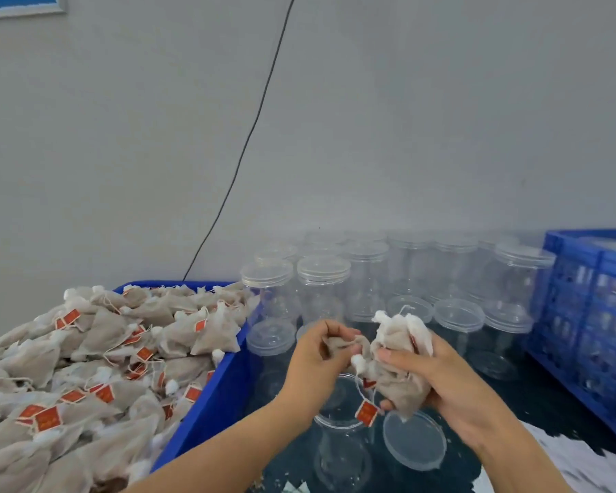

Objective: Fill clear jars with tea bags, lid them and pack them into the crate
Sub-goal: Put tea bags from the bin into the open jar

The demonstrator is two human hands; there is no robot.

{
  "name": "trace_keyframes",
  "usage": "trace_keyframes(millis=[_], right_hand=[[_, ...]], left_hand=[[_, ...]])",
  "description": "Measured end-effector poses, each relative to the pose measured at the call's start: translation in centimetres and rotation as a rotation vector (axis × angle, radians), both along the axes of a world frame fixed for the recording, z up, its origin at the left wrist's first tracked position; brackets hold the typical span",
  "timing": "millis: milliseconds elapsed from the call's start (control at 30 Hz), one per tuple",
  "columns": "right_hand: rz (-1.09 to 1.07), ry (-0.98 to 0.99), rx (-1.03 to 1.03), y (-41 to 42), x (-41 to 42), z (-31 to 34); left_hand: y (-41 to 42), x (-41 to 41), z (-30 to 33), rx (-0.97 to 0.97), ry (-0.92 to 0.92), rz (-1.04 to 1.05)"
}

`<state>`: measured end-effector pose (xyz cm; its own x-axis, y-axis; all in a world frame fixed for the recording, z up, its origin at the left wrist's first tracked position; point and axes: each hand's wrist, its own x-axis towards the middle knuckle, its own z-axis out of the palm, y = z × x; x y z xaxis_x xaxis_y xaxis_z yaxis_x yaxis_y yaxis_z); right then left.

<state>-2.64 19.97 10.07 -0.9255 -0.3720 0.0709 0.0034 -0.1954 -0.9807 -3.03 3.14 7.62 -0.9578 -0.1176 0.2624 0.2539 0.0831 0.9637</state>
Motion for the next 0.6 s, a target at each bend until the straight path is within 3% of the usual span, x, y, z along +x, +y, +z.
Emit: trace_keyframes(millis=[133, 367, 533, 600], right_hand=[[-0.056, 0.029, 0.023, 0.5, -0.7, 0.1], [-0.053, 0.029, -0.09, 0.1, -1.7, -0.2], [-0.01, -0.008, -0.131, -0.2, -1.8, -0.6], [-0.001, -0.007, -0.123, -0.5, -1.7, -0.8]], left_hand=[[-0.2, 0.0, -0.8, -0.206, 0.096, 0.074], [-2.8, -0.1, -1.5, -0.346, 0.219, 0.128], [-3.9, -0.2, -1.3, -0.711, 0.064, -0.269], [-3.8, 0.0, -1.7, -0.764, 0.081, -0.302]])
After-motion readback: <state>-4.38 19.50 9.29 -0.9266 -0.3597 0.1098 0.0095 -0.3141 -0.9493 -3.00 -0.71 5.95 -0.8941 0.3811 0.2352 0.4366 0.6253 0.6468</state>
